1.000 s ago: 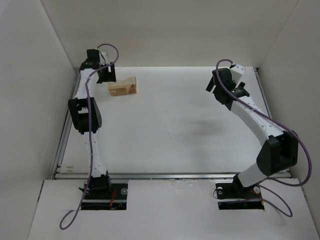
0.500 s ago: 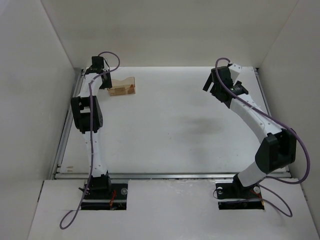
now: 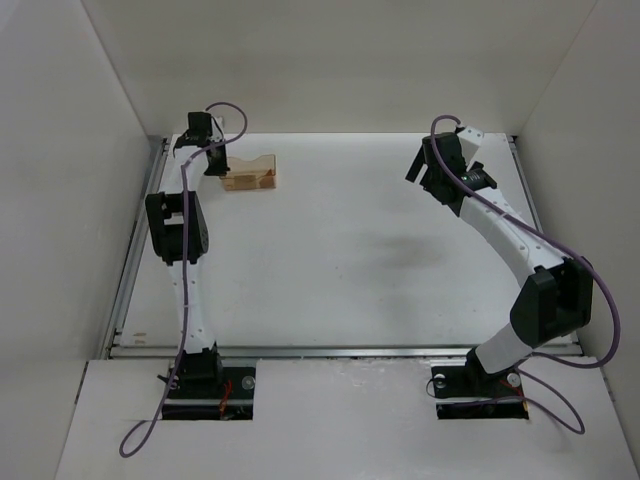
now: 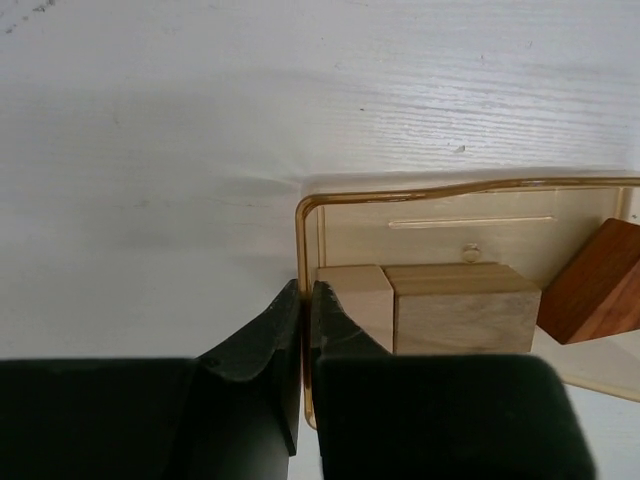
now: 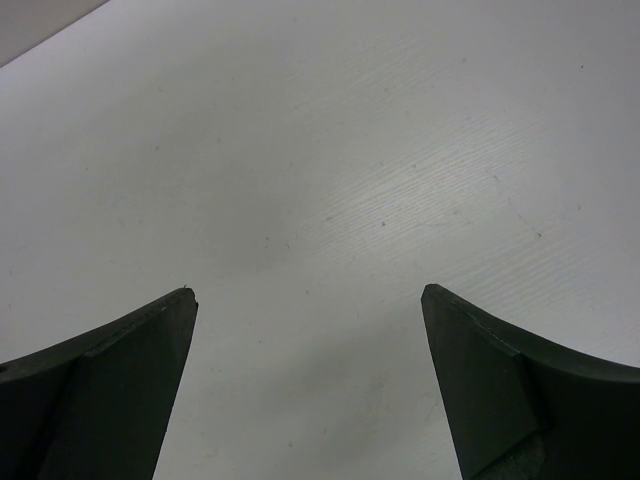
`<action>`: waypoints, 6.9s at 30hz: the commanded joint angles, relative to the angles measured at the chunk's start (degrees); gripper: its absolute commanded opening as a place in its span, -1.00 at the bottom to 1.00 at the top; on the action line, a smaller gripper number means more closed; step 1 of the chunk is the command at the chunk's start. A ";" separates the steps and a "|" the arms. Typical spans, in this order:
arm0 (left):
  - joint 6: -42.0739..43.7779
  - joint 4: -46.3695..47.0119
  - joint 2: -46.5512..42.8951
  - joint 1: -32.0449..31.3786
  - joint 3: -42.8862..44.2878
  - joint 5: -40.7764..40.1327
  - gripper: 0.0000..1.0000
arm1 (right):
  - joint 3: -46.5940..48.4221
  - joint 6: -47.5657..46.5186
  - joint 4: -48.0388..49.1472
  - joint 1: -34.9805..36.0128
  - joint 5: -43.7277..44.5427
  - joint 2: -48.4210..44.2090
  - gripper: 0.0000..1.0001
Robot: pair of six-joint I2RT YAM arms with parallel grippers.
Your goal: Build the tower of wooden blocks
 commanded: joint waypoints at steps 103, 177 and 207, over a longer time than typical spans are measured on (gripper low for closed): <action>14.45 -7.11 -6.37 1.66 -12.14 -0.90 -1.00 | 40.87 -37.59 3.01 13.04 -40.60 41.70 0.94; 24.03 -8.16 -31.93 -5.99 -26.55 17.90 0.45 | 13.89 -38.83 -3.93 14.90 -41.48 31.61 0.02; 25.97 -8.69 -32.47 -9.94 -28.75 17.55 0.43 | 14.94 -36.11 1.95 14.90 -41.30 30.55 -0.79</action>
